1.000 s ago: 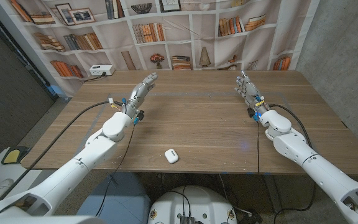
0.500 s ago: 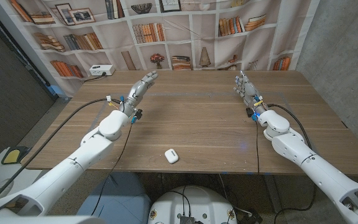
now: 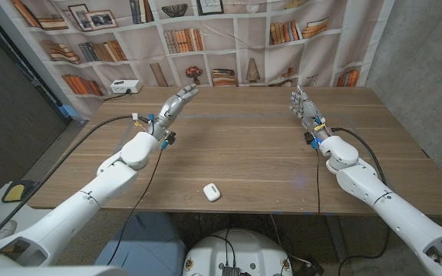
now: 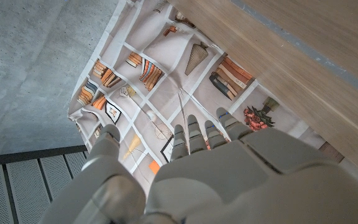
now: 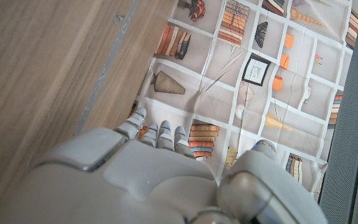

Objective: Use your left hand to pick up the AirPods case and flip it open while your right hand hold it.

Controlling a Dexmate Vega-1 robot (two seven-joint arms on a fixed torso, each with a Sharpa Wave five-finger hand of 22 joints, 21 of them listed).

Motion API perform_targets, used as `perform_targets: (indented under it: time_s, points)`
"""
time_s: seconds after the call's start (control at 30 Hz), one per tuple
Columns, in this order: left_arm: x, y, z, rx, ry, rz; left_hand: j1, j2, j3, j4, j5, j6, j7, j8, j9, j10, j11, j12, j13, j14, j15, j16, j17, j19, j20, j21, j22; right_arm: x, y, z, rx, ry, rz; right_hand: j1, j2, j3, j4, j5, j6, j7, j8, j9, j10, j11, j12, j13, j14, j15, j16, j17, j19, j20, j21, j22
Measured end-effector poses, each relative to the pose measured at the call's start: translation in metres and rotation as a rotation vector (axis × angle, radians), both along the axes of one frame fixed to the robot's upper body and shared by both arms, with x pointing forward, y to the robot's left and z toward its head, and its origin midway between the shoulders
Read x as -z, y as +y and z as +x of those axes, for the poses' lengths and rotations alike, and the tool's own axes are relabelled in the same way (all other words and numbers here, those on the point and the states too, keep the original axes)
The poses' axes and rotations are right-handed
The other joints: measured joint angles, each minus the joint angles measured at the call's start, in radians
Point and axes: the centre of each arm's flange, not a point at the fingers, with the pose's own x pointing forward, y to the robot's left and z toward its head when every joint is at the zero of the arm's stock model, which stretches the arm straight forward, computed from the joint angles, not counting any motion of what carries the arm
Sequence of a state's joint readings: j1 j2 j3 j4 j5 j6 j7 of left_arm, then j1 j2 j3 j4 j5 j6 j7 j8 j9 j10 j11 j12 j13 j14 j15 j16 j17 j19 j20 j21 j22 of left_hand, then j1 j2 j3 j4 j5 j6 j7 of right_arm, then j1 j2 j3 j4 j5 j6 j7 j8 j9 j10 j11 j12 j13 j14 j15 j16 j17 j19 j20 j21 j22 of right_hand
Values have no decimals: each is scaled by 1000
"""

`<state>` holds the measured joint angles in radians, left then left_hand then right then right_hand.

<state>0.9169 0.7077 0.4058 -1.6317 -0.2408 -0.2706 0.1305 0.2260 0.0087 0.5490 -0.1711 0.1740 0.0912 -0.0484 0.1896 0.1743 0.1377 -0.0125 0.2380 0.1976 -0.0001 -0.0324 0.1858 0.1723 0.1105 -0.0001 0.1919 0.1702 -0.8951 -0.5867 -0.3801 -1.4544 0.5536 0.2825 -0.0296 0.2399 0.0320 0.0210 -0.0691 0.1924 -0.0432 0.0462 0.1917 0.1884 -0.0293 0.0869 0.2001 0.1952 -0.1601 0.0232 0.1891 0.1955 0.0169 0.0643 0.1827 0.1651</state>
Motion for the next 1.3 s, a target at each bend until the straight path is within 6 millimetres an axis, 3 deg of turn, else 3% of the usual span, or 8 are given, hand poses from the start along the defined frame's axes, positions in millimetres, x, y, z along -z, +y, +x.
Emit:
perform_targets:
  time_s: [0.47,0.63,0.83,1.0,1.1,1.3]
  points:
    - [-7,-6,-12,-45,-33,108,16,-9,0,0,0,20,5,7,0,25,-11,0,0,0,0,0,0,-4,4,0,0,2,-5,-3,2,-10,14,0,0,-3,-8,0,-4,4,0,0,0,0,0,0,0,0,0,0,0,0,0,0]
    - [-9,-9,-16,-72,-49,156,21,-13,-4,4,0,25,0,7,5,79,-29,21,0,7,-7,0,0,-4,4,0,0,5,-6,-5,1,-10,18,0,0,-3,-8,0,-4,4,0,0,0,0,0,0,0,0,0,0,0,0,0,0]
    - [-11,-11,-21,-90,-68,192,21,-13,-8,8,0,30,-2,7,5,84,-34,21,5,8,-7,0,0,-4,4,0,0,7,-7,-8,1,-8,22,0,0,-3,-8,0,-4,4,0,0,0,0,0,0,0,0,0,0,0,0,0,0]
    - [-13,-13,-24,-99,-79,212,26,-18,-9,9,0,41,35,7,5,84,-34,21,5,11,-11,0,0,-4,4,1,0,8,-9,-9,3,-8,25,0,0,-3,-8,0,-4,4,0,0,0,0,0,0,0,0,0,0,0,0,0,0]
    - [-13,-15,-25,-109,-88,228,26,-18,-9,9,0,39,36,7,5,84,-34,21,5,11,-11,0,0,-4,4,1,0,8,-10,-10,3,-7,28,0,0,-3,-8,0,-4,4,0,0,0,0,0,0,0,0,2,0,0,0,0,0]
    - [-13,-17,-29,-120,-101,248,34,-28,-22,12,0,8,-2,-2,5,84,-34,21,5,15,-15,0,3,-4,4,1,0,9,-12,-10,3,-6,33,0,0,-3,-8,0,-4,4,0,0,0,0,0,0,0,0,4,0,0,0,0,0]
